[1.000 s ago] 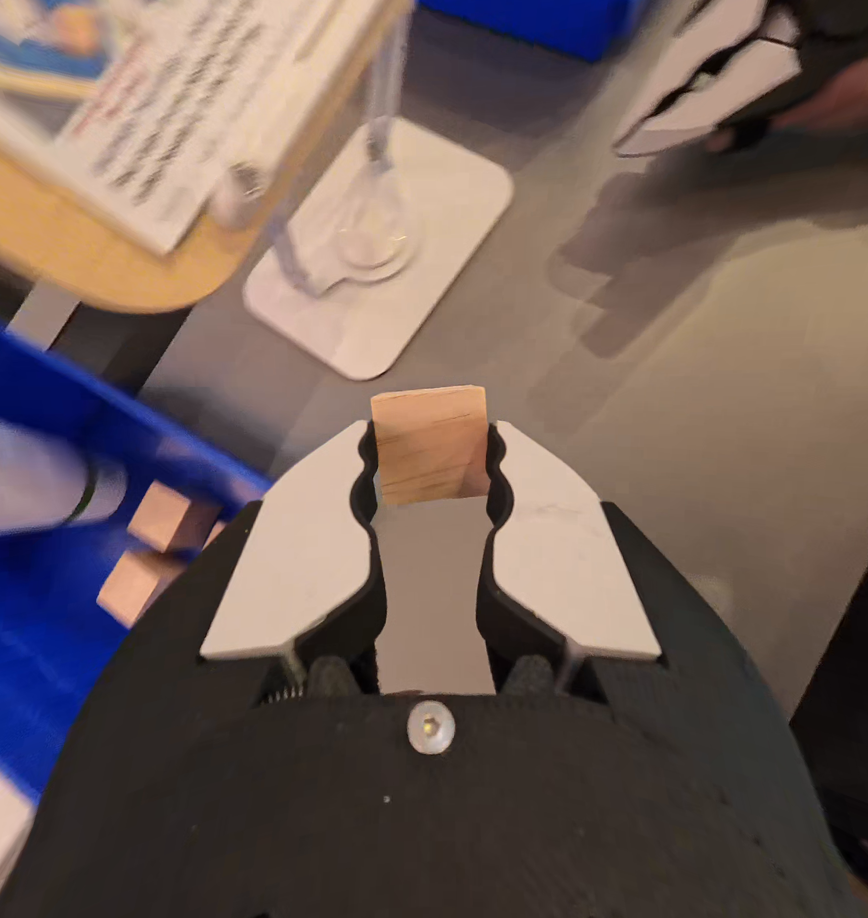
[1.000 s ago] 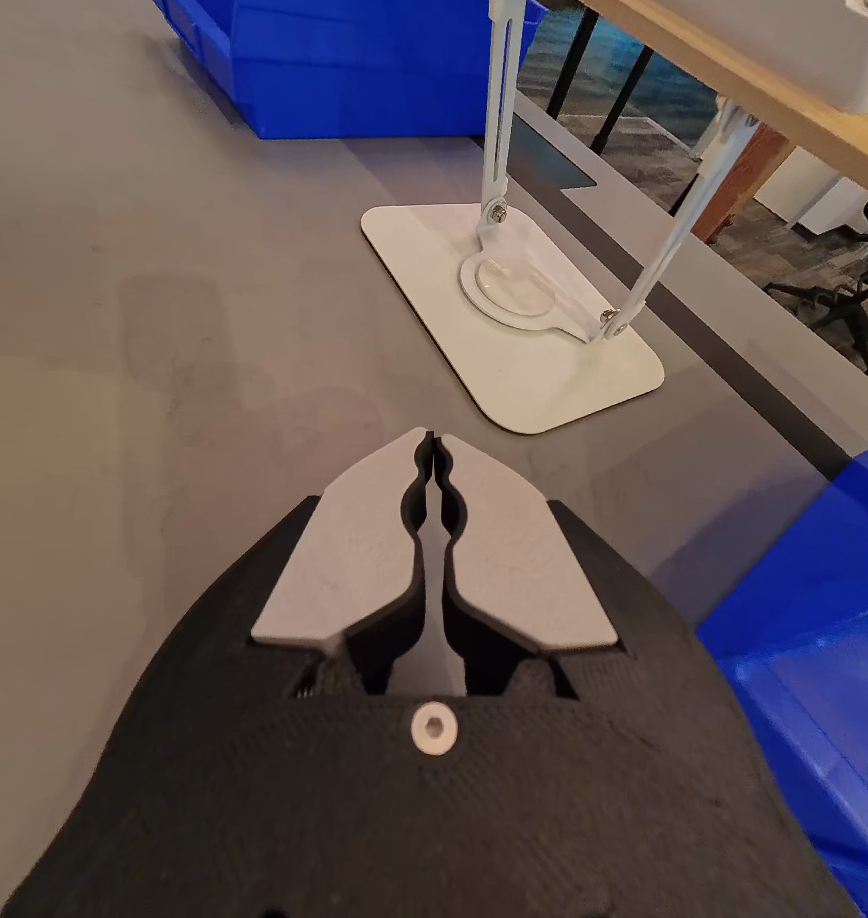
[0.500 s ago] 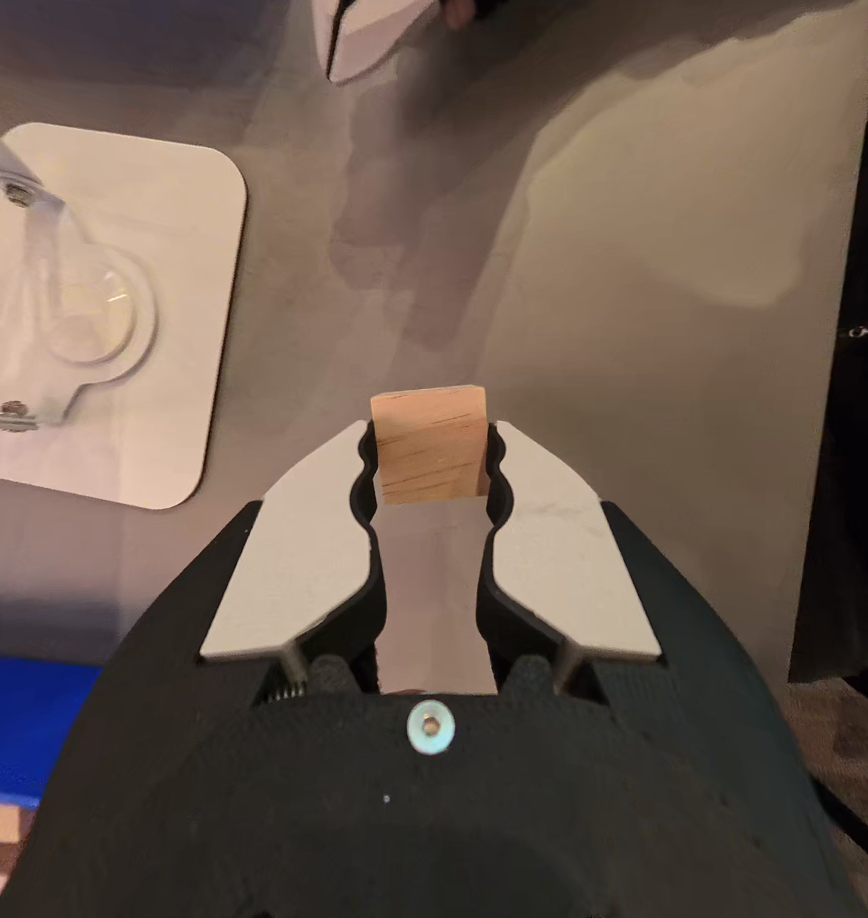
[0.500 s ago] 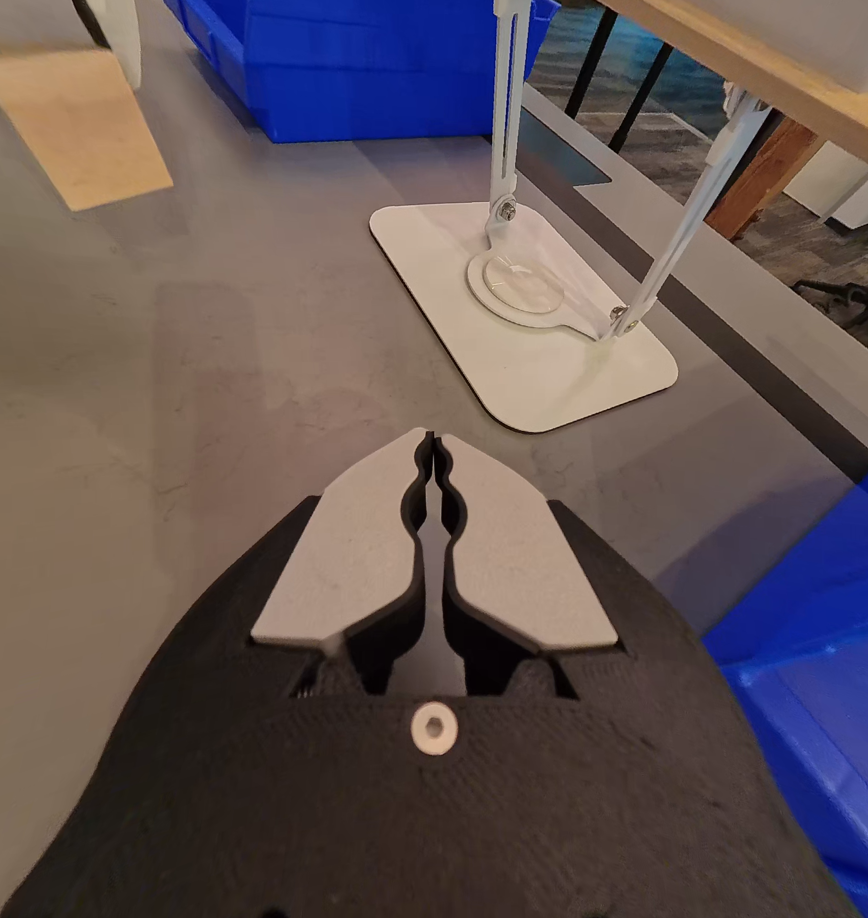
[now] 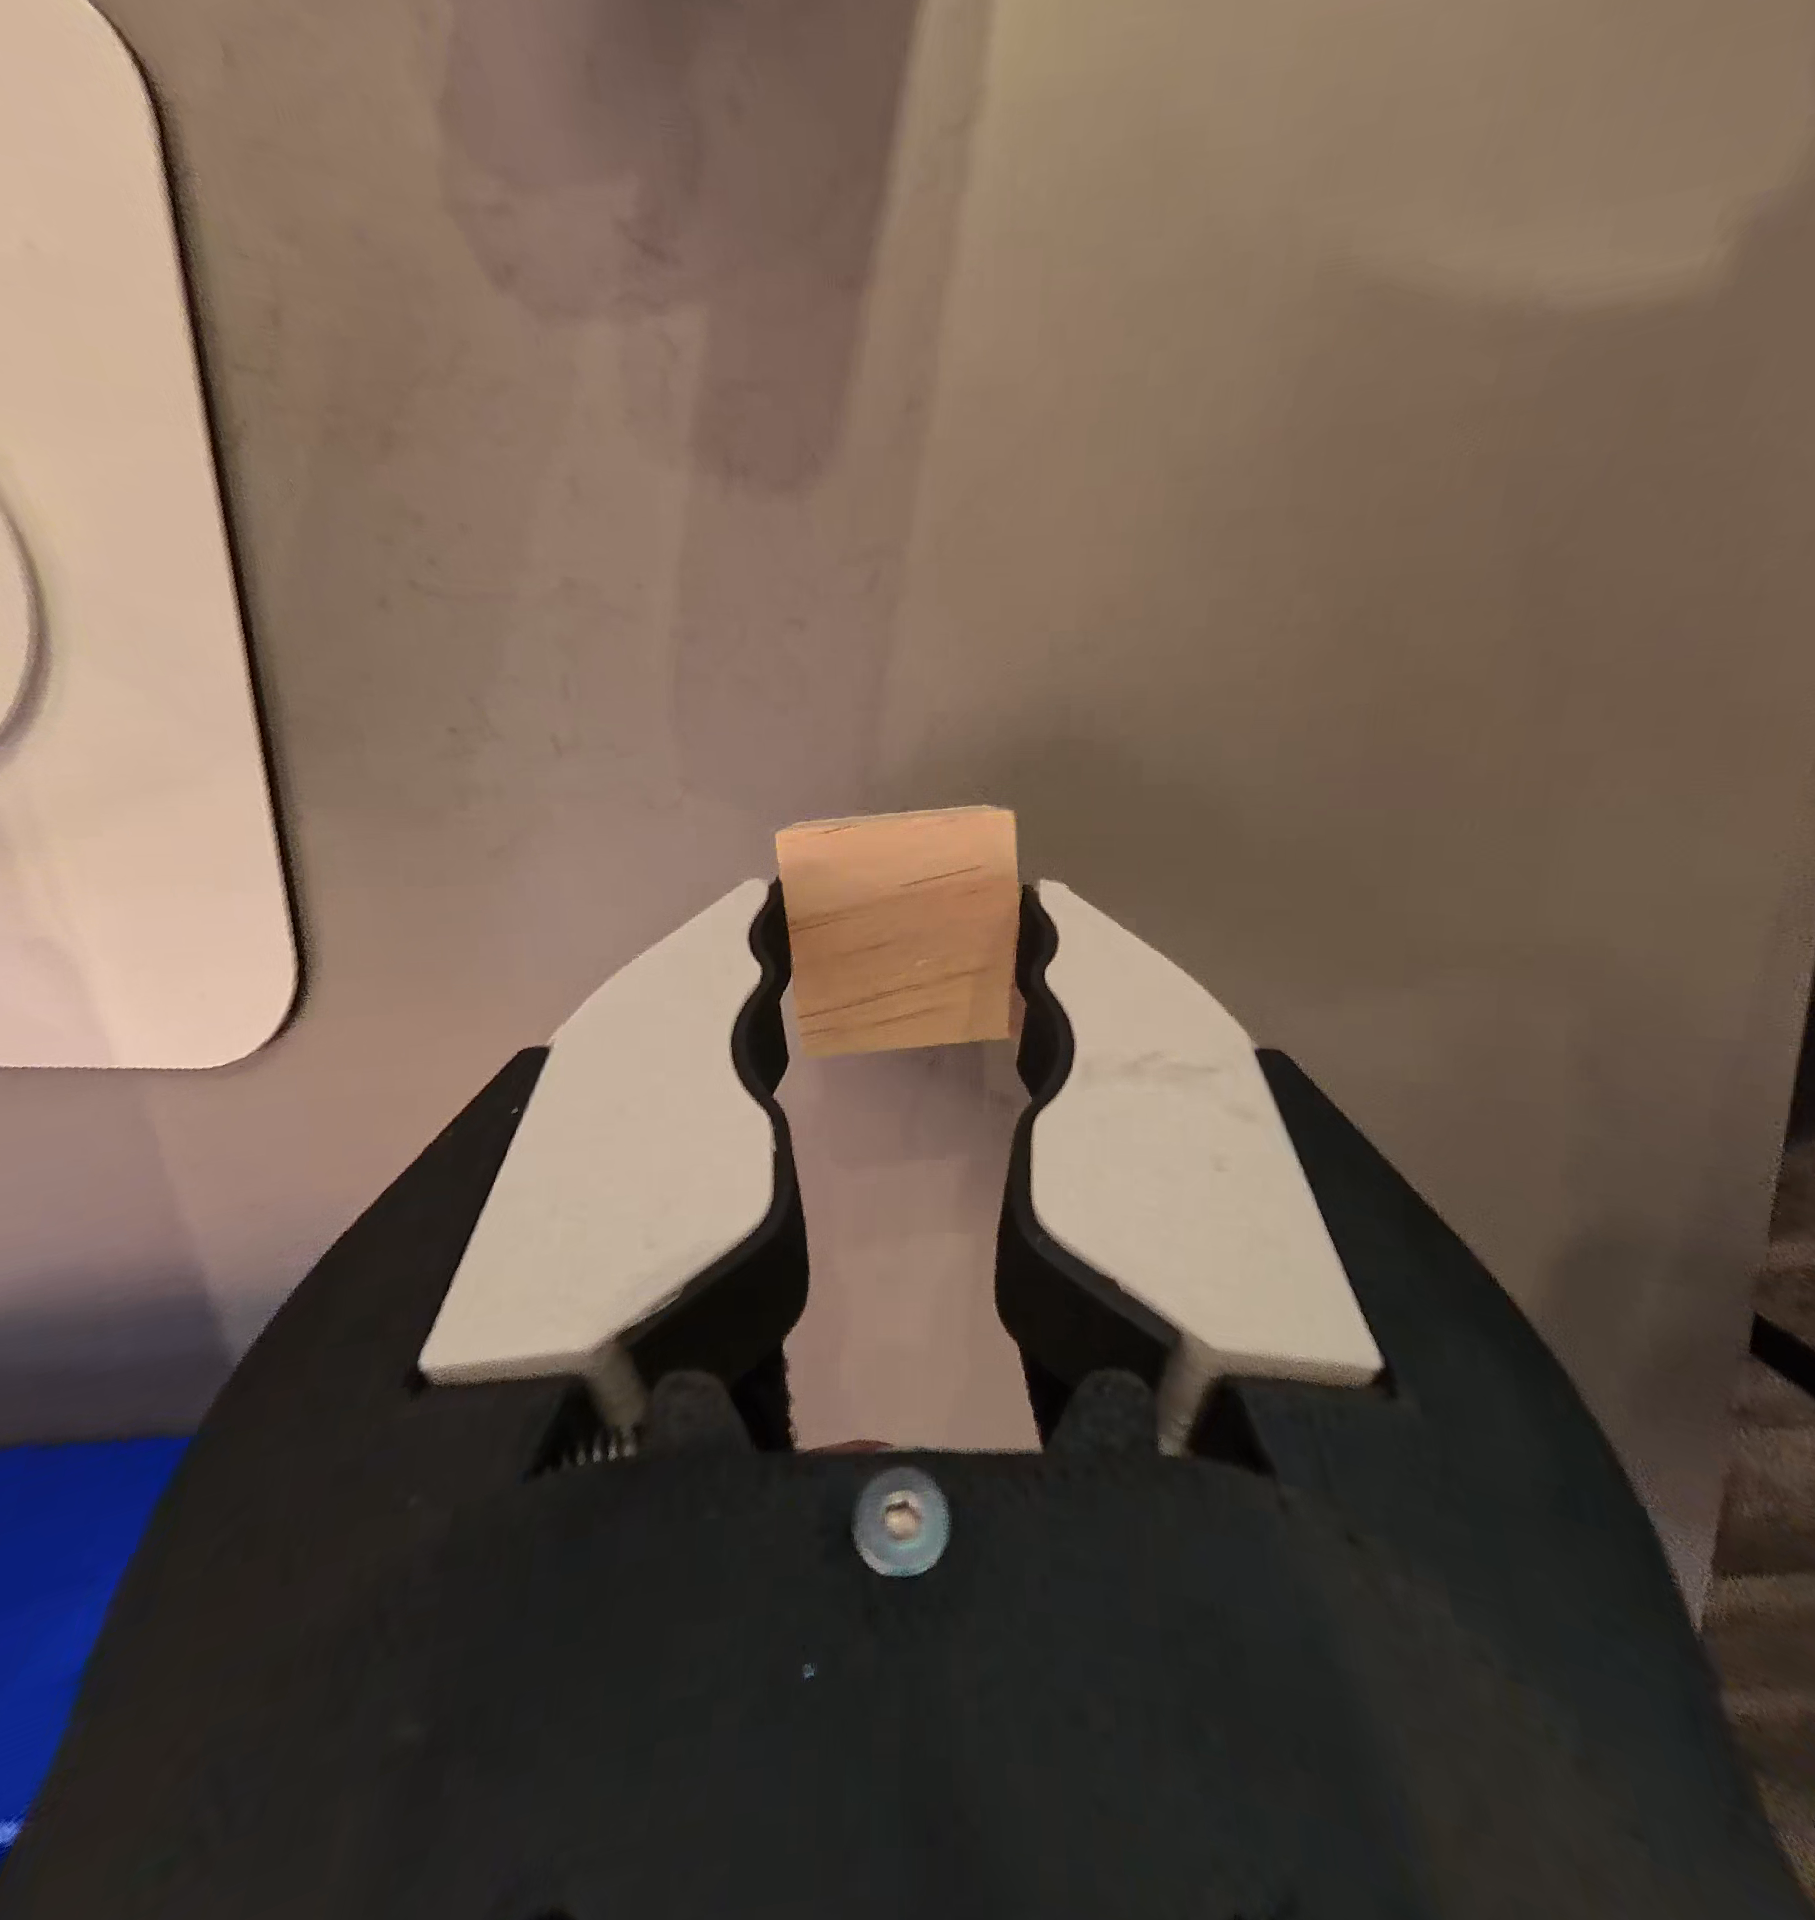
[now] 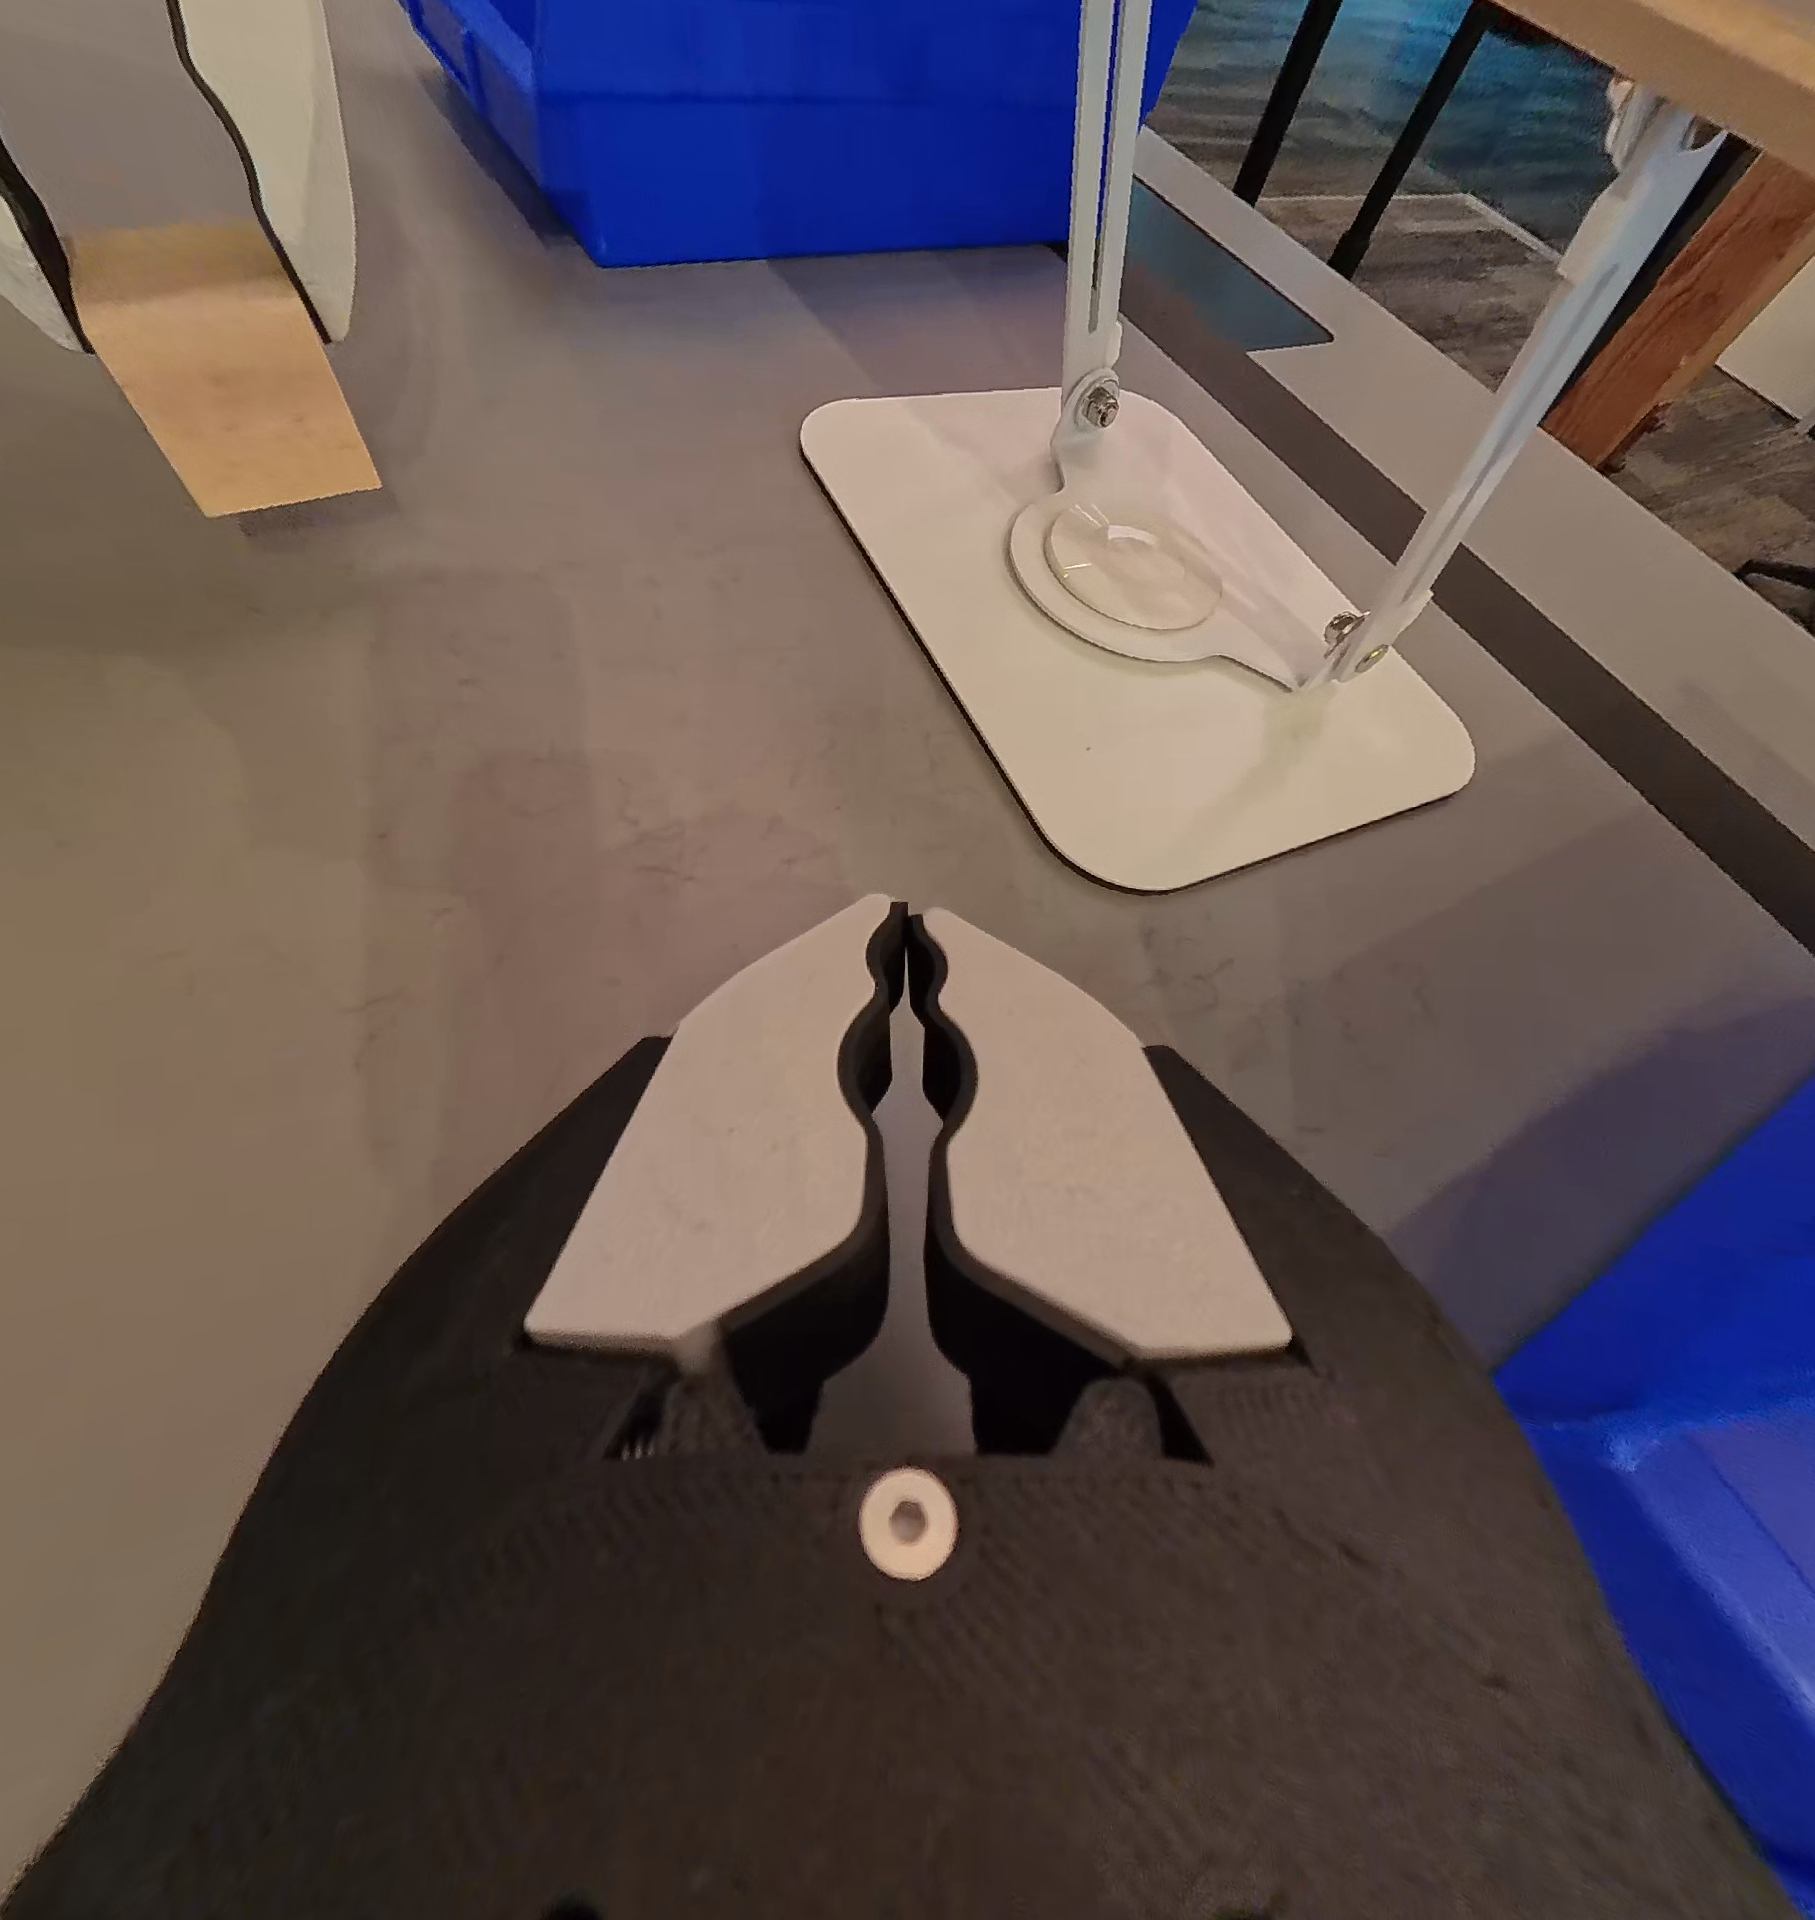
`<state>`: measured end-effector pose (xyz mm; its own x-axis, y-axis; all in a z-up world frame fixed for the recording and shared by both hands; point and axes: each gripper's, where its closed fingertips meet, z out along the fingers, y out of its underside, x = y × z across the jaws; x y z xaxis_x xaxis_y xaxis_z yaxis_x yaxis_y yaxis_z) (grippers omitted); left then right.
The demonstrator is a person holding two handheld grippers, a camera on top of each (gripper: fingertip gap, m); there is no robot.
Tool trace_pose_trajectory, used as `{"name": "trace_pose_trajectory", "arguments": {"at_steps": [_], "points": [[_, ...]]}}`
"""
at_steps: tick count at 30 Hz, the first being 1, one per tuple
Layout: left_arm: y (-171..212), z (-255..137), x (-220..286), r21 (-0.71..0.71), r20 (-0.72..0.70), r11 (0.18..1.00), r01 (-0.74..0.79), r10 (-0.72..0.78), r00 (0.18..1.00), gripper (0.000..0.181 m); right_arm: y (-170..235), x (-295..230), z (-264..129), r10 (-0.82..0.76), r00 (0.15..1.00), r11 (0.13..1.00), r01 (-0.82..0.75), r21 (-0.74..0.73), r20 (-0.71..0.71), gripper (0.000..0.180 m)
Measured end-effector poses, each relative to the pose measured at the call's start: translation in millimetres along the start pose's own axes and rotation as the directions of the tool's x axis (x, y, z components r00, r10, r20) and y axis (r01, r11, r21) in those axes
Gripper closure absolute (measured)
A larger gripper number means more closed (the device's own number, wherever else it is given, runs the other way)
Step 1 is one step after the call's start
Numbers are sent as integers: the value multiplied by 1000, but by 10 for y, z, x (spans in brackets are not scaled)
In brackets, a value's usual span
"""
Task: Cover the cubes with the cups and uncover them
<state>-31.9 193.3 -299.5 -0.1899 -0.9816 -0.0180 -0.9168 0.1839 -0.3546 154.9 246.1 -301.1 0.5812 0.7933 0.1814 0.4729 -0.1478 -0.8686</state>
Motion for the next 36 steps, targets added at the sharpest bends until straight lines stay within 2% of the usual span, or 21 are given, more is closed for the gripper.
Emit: {"name": "trace_pose_trajectory", "arguments": {"at_steps": [3, 7, 19, 22, 25, 29, 31, 36], "points": [[21, 9, 129, 42, -64, 998, -45, 48, 997, 139, 7, -11, 8, -2, 1000, 1000, 2, -3, 8, 180], [126, 97, 152, 21, -37, 999, -23, 24, 999, 139, 9, -7, 12, 3, 1000, 1000, -3, -3, 12, 180], [151, 193, 267, 60, -90, 998, 2, 3, 996, 137, 18, -6, 22, 3, 1000, 1000, -3, -9, 13, 180], [211, 236, 274, 23, -102, 1000, 11, -9, 995, 119, 19, -8, 22, 2, 1000, 1000, -2, -9, 13, 180], [182, 187, 291, 42, -119, 999, 24, -18, 993, 111, 19, -9, 22, 1, 1000, 1000, -1, -9, 14, 180], [154, -93, 252, 102, -61, 994, 35, -28, 998, 109, 14, -4, 14, 5, 1000, 1000, -5, -3, 14, 180], [220, -348, 141, 126, 30, 991, 39, -43, 999, 109, 13, -6, 14, 5, 1000, 1000, -5, -3, 15, 180], [626, -1063, -317, 183, 249, 978, 98, -143, 958, 127, 21, -10, 19, 1, 1000, 1000, -1, -8, 15, 180]]}}
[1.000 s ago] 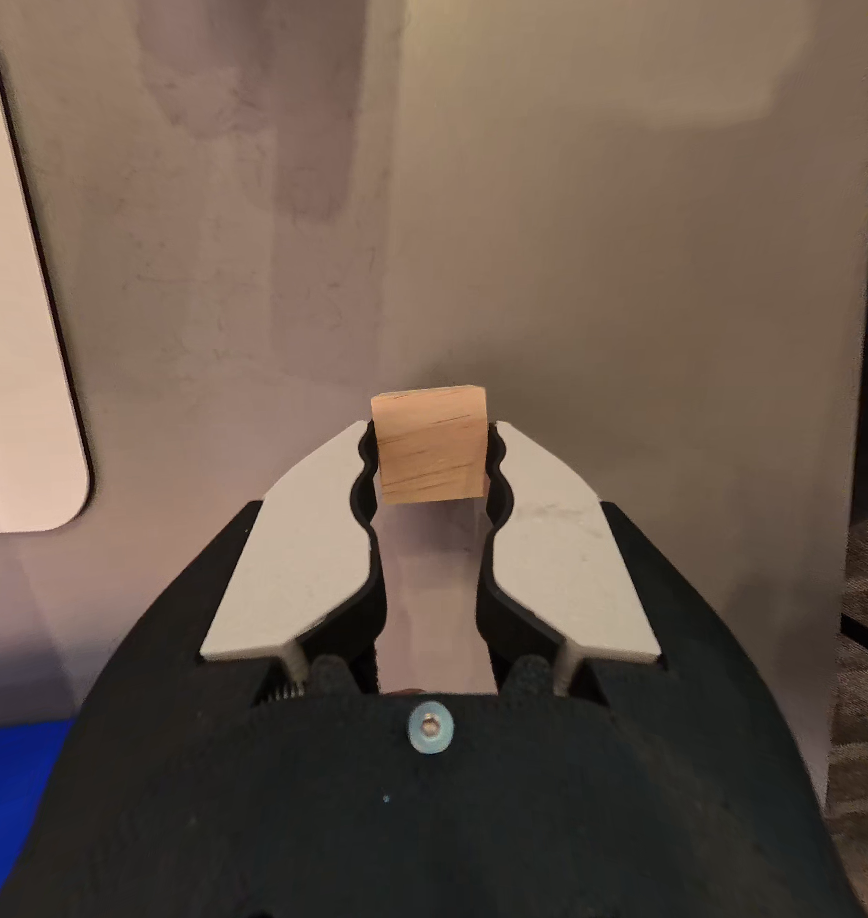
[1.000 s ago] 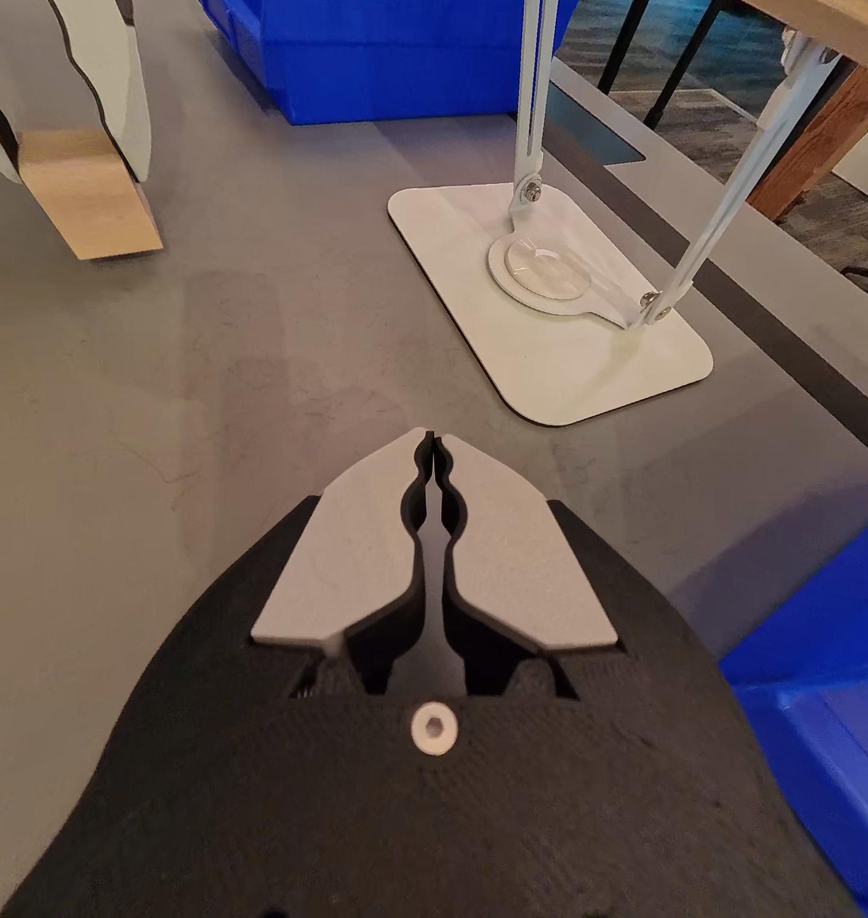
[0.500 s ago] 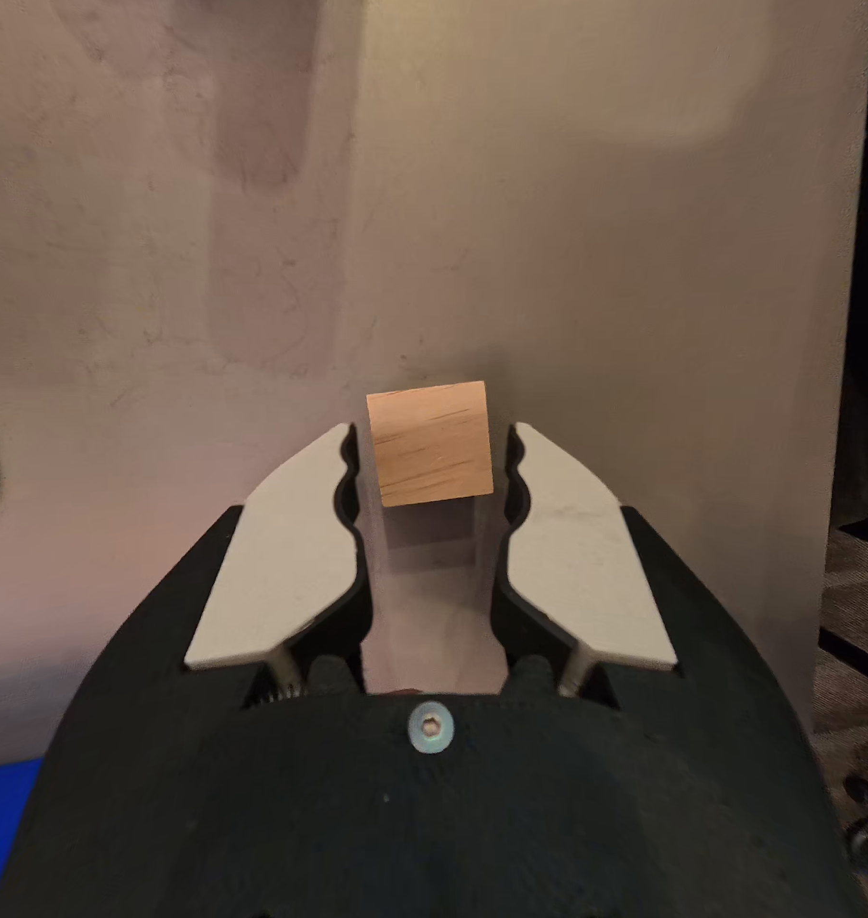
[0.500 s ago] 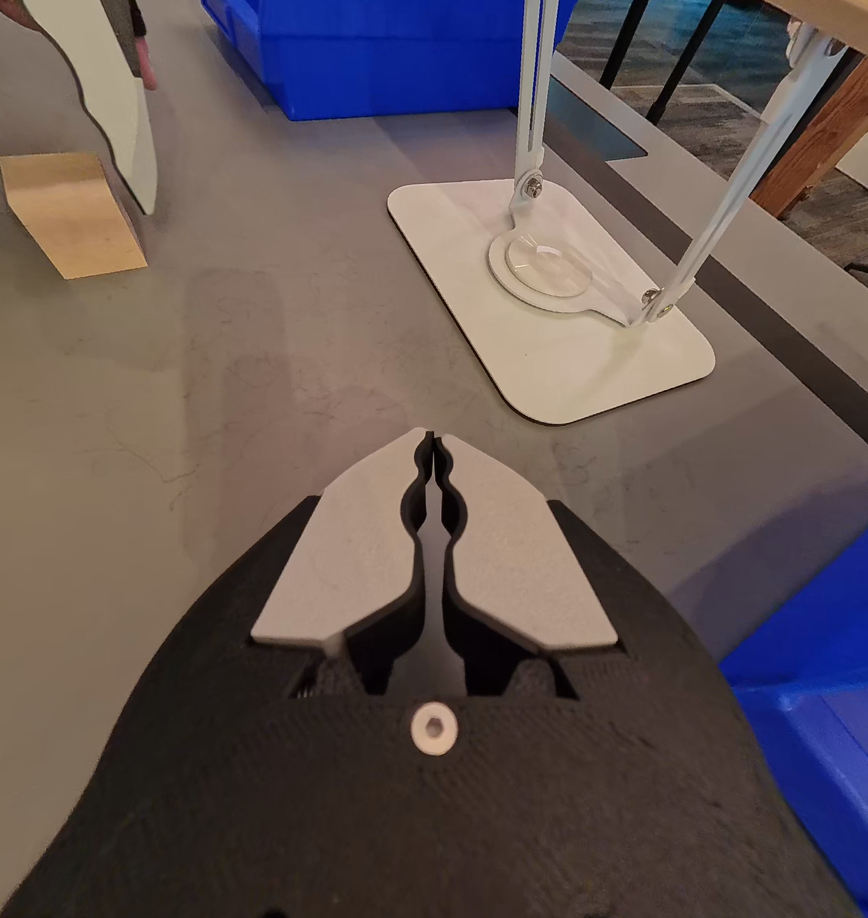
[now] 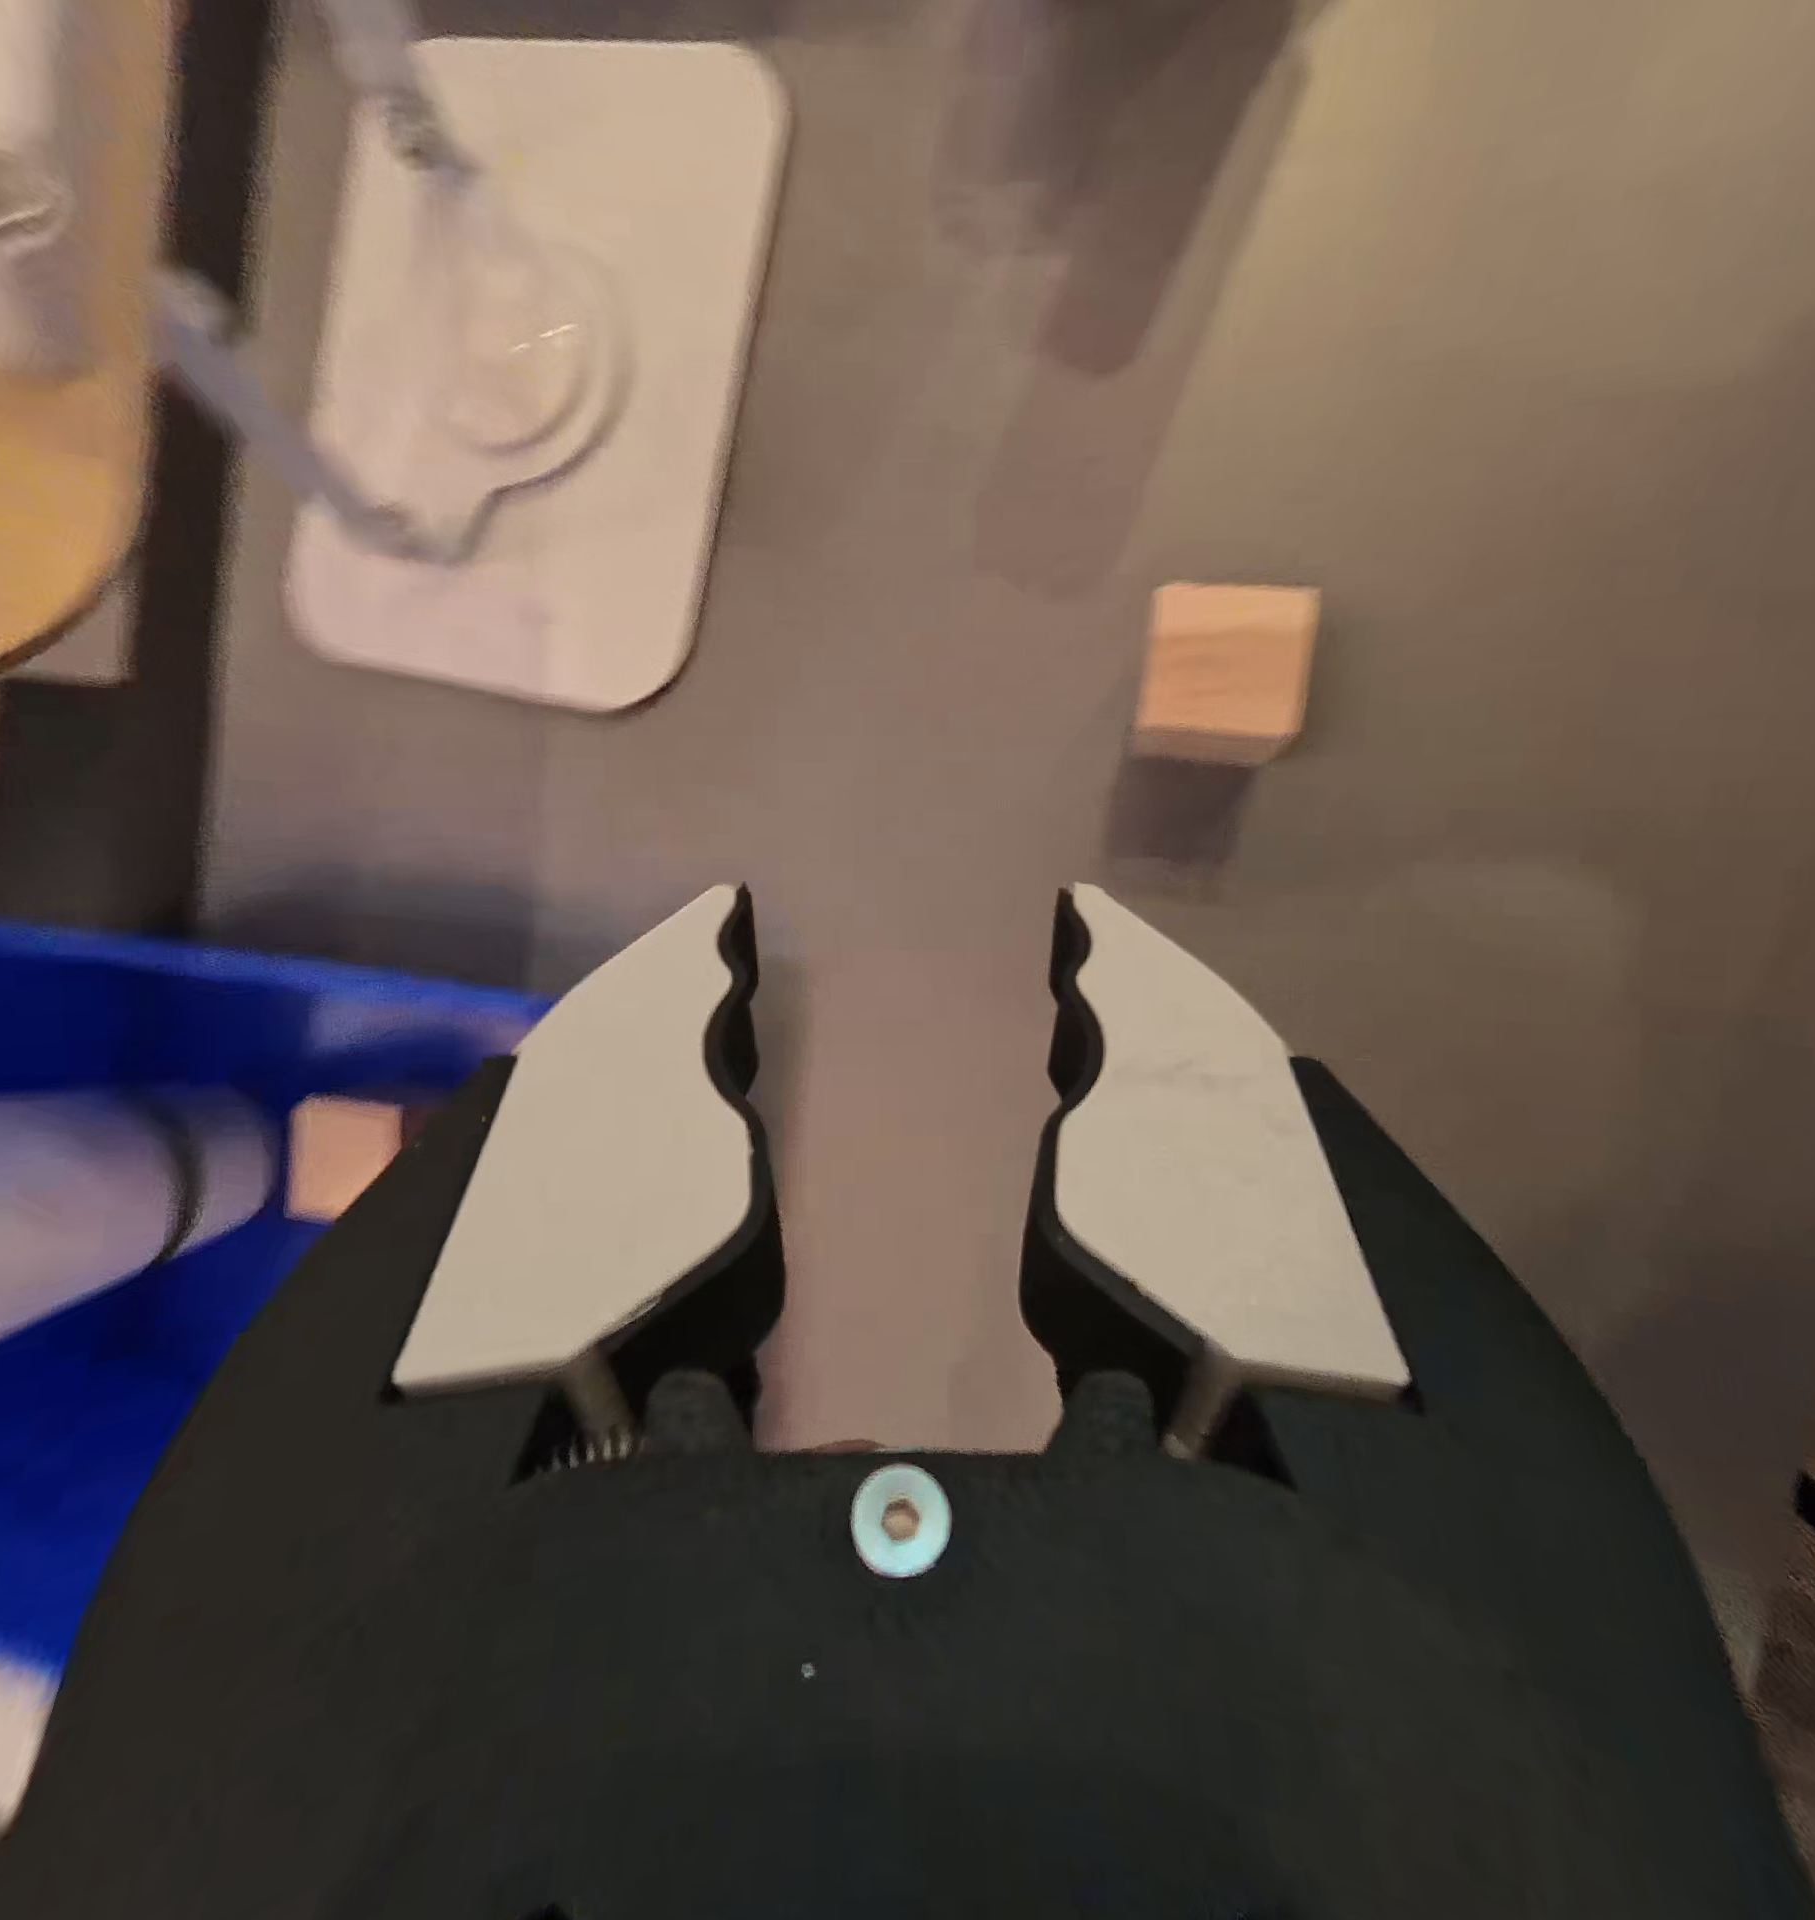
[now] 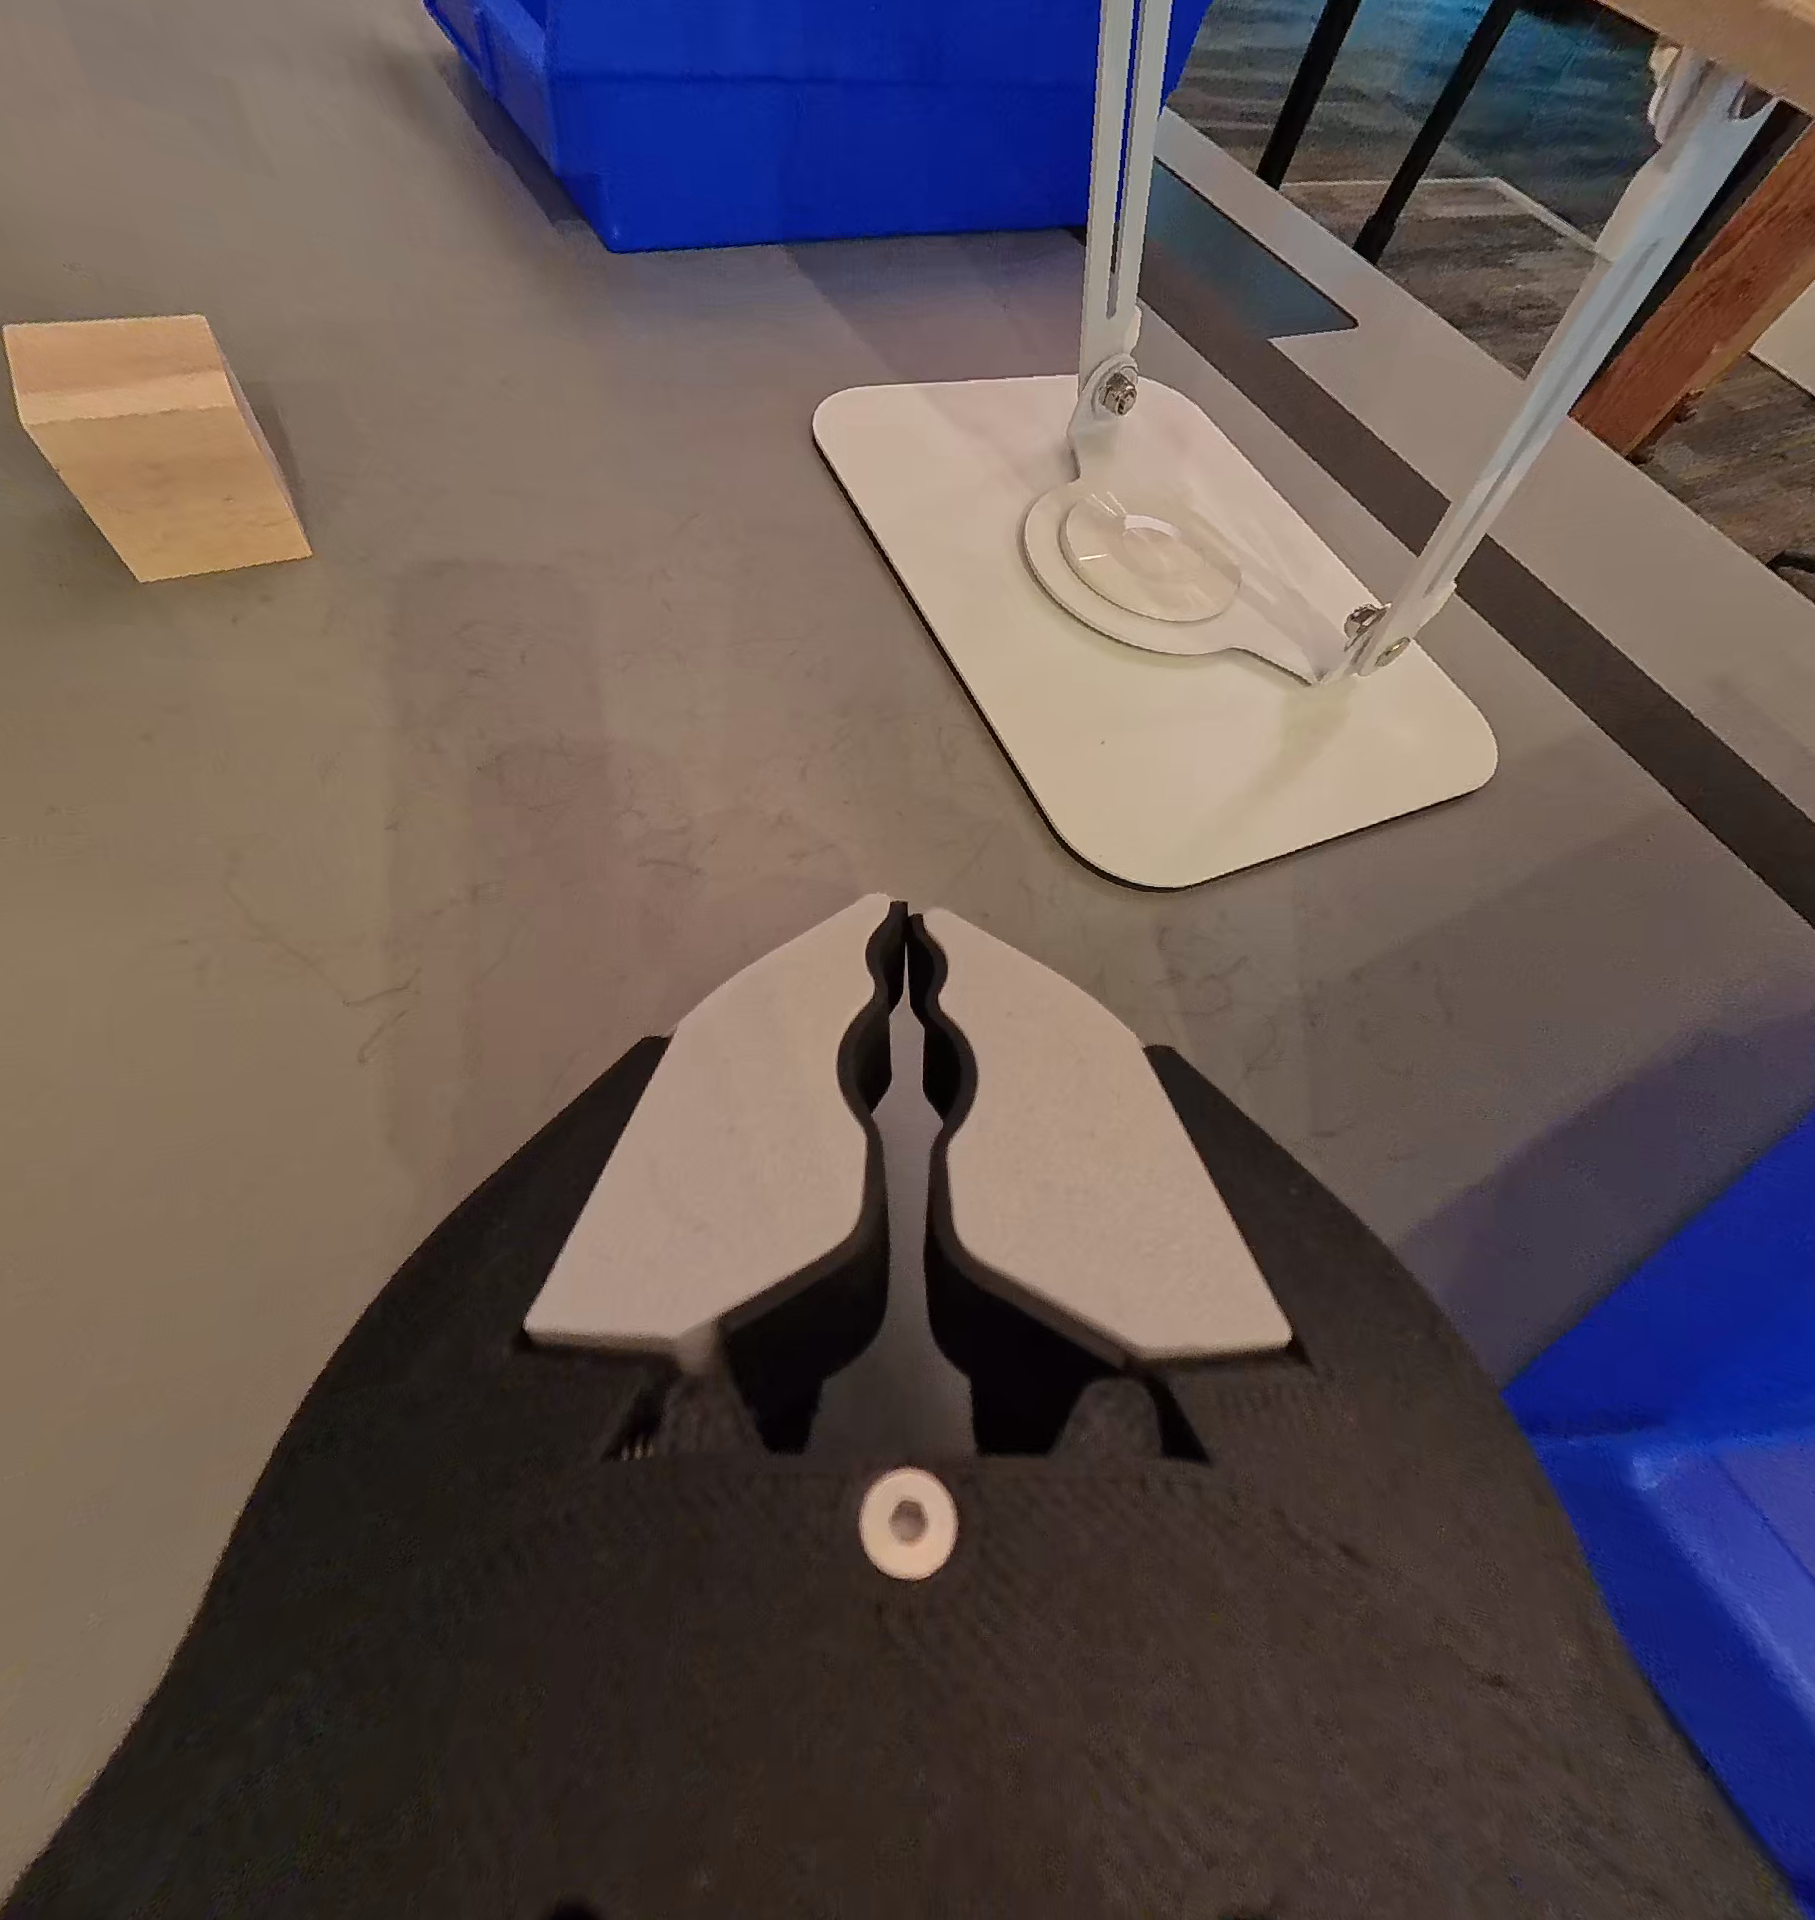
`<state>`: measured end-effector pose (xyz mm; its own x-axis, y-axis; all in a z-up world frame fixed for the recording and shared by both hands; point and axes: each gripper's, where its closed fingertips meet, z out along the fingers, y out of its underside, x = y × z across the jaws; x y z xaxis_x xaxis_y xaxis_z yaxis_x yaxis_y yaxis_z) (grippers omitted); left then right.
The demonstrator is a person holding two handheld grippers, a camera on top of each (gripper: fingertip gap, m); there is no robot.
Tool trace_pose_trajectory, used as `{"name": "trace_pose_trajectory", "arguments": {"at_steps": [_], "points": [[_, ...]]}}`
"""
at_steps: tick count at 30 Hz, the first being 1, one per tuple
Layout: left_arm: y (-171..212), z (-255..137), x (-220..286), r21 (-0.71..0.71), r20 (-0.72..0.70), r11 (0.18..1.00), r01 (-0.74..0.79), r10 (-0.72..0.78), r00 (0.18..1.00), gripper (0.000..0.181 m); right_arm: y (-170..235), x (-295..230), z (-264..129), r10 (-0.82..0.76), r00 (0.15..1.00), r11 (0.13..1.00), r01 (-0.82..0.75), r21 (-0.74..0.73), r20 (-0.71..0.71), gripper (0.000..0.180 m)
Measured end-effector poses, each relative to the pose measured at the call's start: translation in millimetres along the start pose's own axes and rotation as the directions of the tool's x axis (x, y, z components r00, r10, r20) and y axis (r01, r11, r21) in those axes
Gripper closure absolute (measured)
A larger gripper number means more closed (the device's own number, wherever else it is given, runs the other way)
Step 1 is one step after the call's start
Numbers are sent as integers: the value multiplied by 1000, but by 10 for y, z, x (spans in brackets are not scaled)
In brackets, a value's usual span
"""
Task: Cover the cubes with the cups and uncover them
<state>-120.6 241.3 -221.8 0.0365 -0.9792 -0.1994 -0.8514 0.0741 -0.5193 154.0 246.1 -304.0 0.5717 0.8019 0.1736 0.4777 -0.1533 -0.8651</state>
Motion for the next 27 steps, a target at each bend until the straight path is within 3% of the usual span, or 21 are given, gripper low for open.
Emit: {"name": "trace_pose_trajectory", "arguments": {"at_steps": [4, 8, 20, 27], "points": [[282, -231, -499, 21, 104, 997, 75, -77, 992, 131, 0, 2, -1, 0, 1000, 1000, 0, 0, -2, 180], [629, -128, -832, -66, 120, 994, 85, -77, 990, 136, 7, -1, 5, -3, 1000, 1000, 3, -5, -2, 180], [1213, 385, -1238, -200, -31, 976, 93, -101, 994, 128, 26, 13, 11, 2, 1000, 1000, -2, -16, 0, 179], [1424, 584, -1179, -267, -142, 958, 107, -149, 979, 127, 34, 7, 19, 3, 1000, 1000, -3, -23, 5, 179]]}}
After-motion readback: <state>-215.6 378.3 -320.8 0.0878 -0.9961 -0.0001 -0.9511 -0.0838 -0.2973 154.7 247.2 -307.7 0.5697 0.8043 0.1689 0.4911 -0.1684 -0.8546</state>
